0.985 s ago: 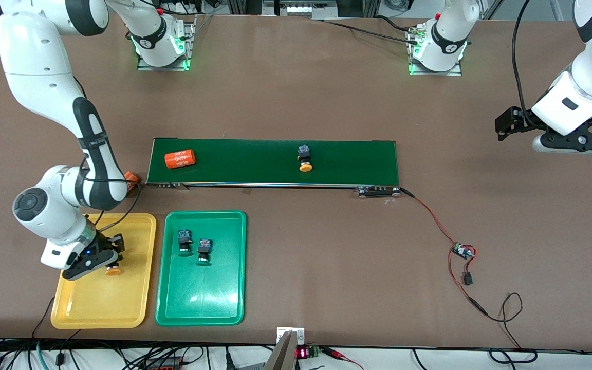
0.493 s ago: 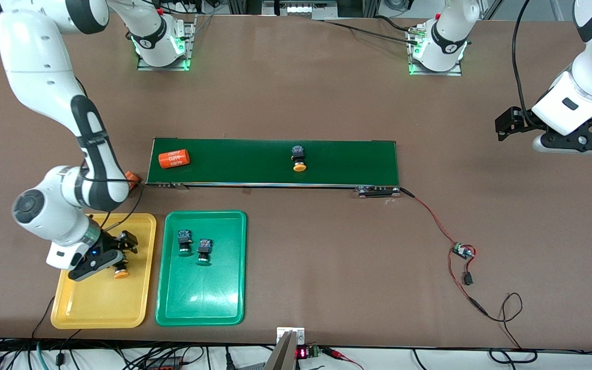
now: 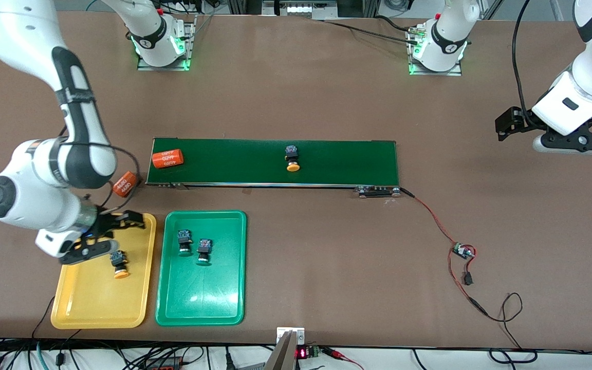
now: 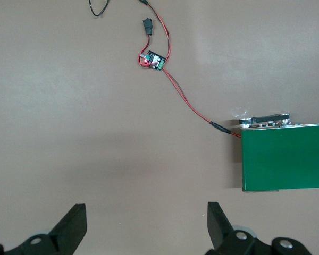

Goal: Sort buttons by color to trays

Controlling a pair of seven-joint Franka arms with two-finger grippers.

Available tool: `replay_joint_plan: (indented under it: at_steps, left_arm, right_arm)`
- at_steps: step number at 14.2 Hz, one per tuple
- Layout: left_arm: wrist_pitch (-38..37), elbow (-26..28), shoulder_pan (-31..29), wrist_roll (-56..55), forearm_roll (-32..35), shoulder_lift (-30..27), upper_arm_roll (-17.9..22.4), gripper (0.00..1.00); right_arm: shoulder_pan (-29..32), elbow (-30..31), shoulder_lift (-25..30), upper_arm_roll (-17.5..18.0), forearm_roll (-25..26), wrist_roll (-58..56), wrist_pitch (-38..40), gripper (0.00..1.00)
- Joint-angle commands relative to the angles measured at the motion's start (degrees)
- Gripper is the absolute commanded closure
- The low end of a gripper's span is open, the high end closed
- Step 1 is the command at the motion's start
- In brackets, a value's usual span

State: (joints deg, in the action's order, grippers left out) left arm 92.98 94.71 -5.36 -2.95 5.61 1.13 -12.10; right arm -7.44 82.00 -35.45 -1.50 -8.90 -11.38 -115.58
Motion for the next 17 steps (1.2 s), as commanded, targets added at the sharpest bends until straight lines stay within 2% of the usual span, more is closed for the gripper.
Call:
replay_joint_plan:
  at_steps: [1,4,8,15,17]
  left_arm:
    - [-1.5,-1.7,-0.1,0.0,-1.0,0.6,0.0,0.00]
    - [-1.5,-1.7,0.3,-0.7,-0.9,0.6,-0.5,0.00]
    - [-1.6,-1.7,-0.2,0.2,-0.9,0.6,-0.4,0.00]
    - [-1.7,-3.8,-0.2,0.1,-0.8,1.0,0.0,0.00]
    - [-1.7,-3.8,-0.2,0.1,-0.8,1.0,0.0,0.00]
  right_arm:
    - [-4.2,1.5,2.7,-0.1,-0.3,10.4,6.5,0.00]
    - [-9.8,1.5,4.5,-0.1,-0.5,20.6,10.2,0.00]
    - [-20.5,1.4,5.7,-0.1,-0.3,38.5,10.6,0.00]
    - [-31.7,2.4,4.0,-0.2,0.0,56.4,8.1,0.00]
    - [-34.2,4.5,3.4,-0.2,0.3,58.4,6.2,0.00]
